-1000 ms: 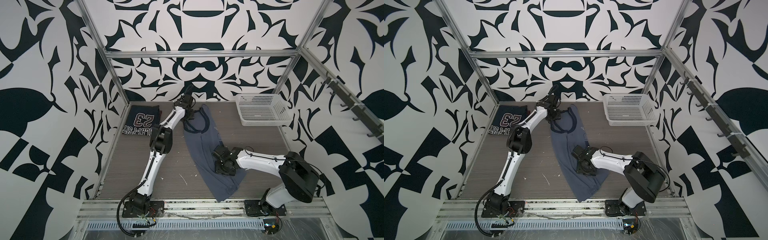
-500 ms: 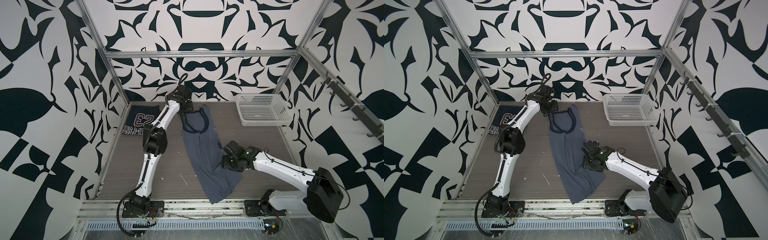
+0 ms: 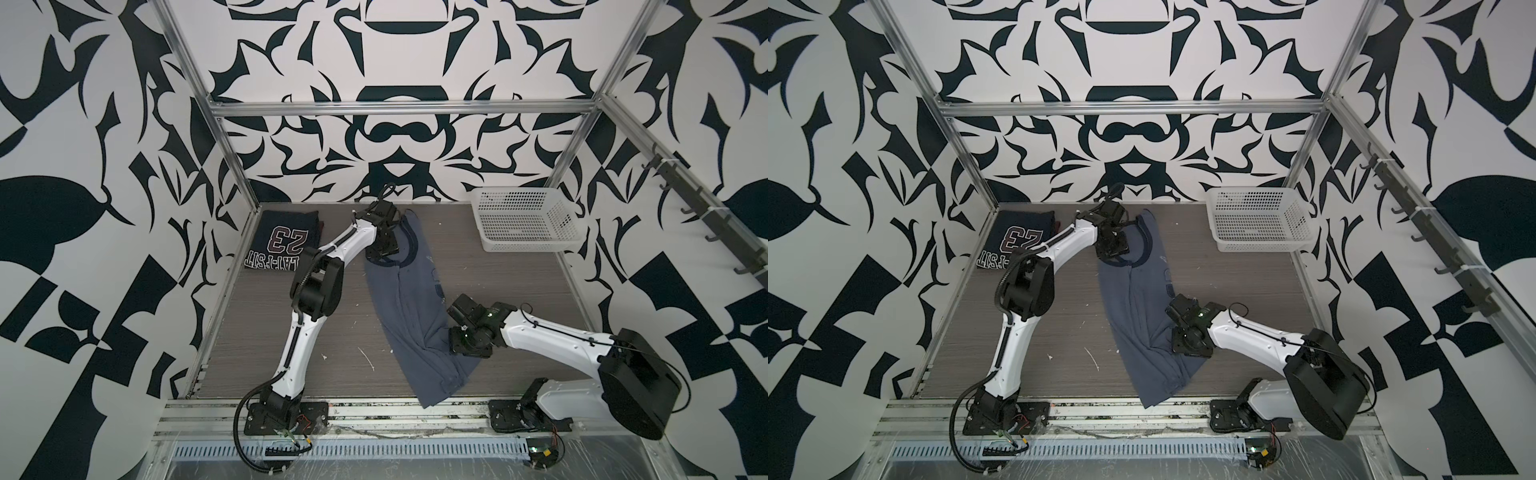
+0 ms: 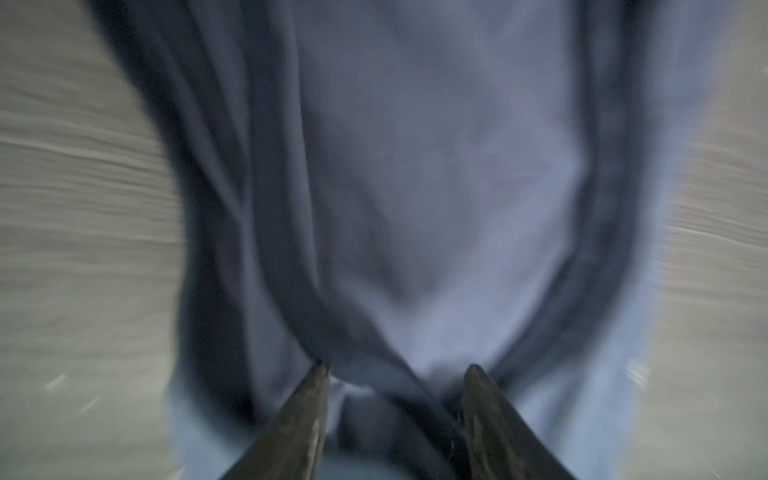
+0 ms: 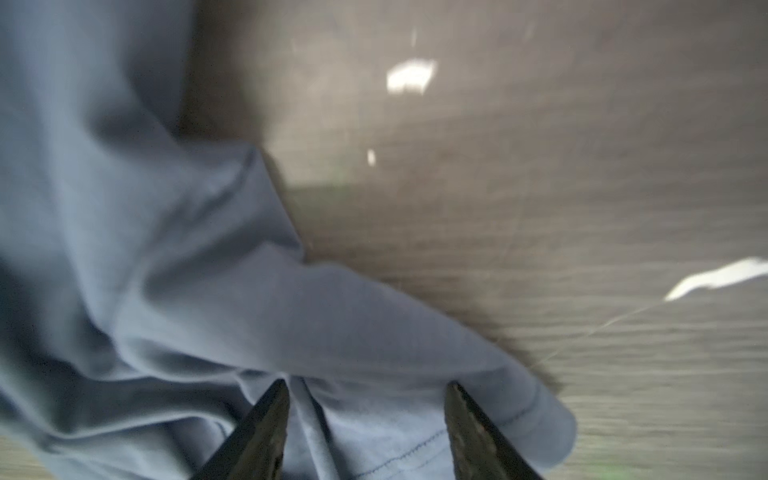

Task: Fold and stack the tank tops

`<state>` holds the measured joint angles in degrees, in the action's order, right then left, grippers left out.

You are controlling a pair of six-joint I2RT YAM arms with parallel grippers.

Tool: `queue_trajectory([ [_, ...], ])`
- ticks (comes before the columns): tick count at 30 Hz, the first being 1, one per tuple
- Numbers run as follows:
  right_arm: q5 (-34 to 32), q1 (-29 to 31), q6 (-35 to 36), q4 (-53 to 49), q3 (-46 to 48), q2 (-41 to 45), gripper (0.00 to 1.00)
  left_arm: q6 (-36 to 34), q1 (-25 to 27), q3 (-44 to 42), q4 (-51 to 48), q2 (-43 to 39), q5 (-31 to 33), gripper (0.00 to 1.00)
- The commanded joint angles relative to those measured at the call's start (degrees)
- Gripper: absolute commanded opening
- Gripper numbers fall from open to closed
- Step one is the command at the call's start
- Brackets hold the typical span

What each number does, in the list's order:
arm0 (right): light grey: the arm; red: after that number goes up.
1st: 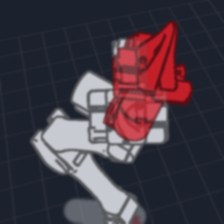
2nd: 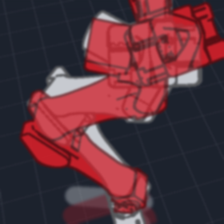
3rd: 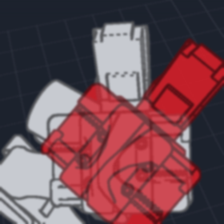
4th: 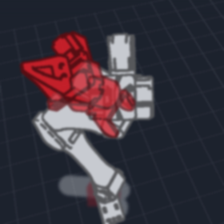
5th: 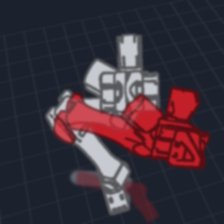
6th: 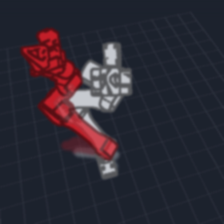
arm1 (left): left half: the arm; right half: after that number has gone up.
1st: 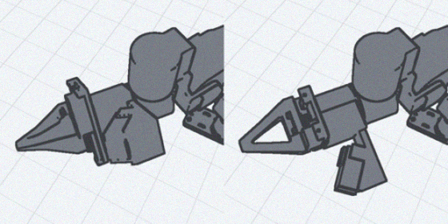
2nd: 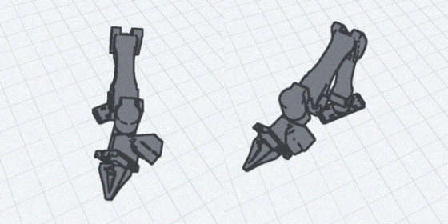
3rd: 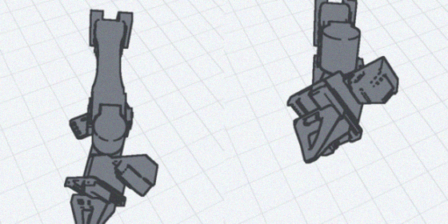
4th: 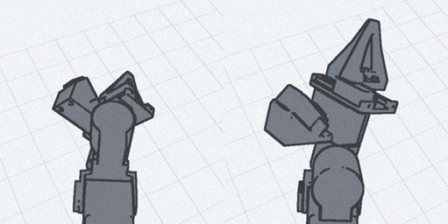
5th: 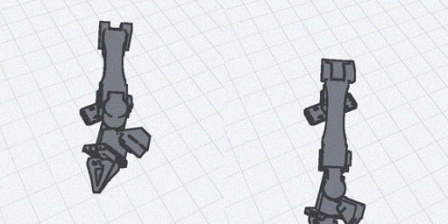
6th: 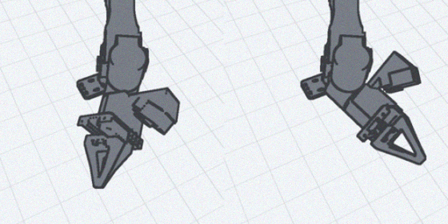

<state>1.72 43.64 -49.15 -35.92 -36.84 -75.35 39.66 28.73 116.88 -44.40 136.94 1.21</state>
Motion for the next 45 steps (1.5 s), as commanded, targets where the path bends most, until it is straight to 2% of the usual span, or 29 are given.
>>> queue_trajectory([
  [1,0.7,2.3,-4.9,1.9,1.7,0.1,0.62,0.9,-0.3,2.6,1.0,2.3,-0.1,0.54],
  [7,3.1,7.5,-11.1,4.7,4.1,-0.8,0.61,-1.2,-0.6,9.4,0.9,8.8,1.1,0.51],
  [13,6.6,12.8,-17.3,11.1,5.2,-2.2,0.61,-1.7,-2.5,18.1,-0.5,16.0,-0.5,0.5],
  [23,2.9,22.6,-34.5,19.3,8.0,-1.1,0.64,-1.9,-5.6,28.2,-1.0,21.8,-3.4,0.49],
  [29,-0.3,26.2,-36.6,20.0,5.0,-0.3,0.65,-3.3,-5.7,34.0,-0.7,21.4,-5.9,0.53],
  [33,-4.9,26.7,-33.3,10.1,-0.3,3.7,0.65,-3.9,-5.6,34.5,-2.0,16.4,-8.3,0.61],
  [36,-10.2,25.6,-29.5,-2.4,-3.6,9.7,0.65,-4.6,-5.1,30.5,-7.3,7.9,-6.7,0.68],
  [38,-9.2,21.9,-25.3,-6.5,-3.2,13.3,0.65,-4.2,-4.8,23.7,-9.7,0.4,-4.5,0.73],
  [41,-3.1,13.3,-16.6,-8.0,-0.7,18.6,0.65,-1.7,-4.4,5.6,-8.9,-14.0,-4.0,0.75],
  [45,2.7,3.0,-5.5,-9.8,1.2,21.9,0.67,2.6,-2.5,-24.2,1.1,-34.5,-3.5,0.76],
])
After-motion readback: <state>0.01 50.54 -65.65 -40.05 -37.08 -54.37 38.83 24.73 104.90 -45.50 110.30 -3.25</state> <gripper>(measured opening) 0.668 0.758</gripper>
